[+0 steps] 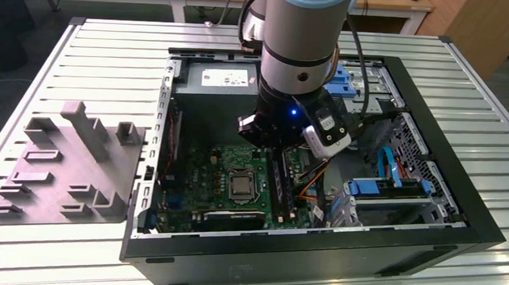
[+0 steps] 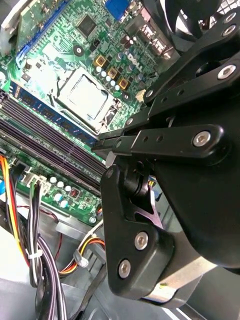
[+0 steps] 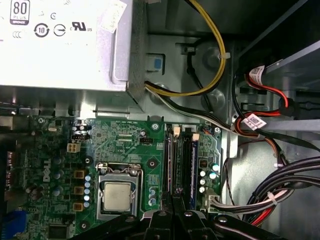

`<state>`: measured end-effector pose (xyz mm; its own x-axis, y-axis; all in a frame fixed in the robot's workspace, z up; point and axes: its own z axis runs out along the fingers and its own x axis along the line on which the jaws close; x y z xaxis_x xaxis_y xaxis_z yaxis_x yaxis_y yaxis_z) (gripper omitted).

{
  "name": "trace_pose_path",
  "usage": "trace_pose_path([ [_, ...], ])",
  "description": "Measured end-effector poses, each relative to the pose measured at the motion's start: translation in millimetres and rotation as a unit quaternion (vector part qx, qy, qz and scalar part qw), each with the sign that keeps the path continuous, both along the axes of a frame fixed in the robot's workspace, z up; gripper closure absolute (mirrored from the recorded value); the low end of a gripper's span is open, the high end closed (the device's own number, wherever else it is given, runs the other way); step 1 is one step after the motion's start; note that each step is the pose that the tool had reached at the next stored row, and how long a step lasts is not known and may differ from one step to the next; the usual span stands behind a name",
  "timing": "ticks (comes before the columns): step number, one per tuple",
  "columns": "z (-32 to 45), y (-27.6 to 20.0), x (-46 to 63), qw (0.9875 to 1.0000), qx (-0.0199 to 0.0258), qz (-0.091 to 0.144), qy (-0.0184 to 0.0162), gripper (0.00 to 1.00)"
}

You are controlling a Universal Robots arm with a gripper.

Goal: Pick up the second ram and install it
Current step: 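Insert the second ram into the second slot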

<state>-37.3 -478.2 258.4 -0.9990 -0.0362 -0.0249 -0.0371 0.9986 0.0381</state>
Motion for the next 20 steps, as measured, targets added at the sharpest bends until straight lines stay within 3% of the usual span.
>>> trace_pose_path([
  [4, -2.2, 0.1, 0.0, 1.0000, -0.0018, -0.008, 0.0000, 0.88],
  [20, -12.8, 0.1, 6.0, 0.9999, -0.0017, -0.013, 0.0000, 0.88],
])
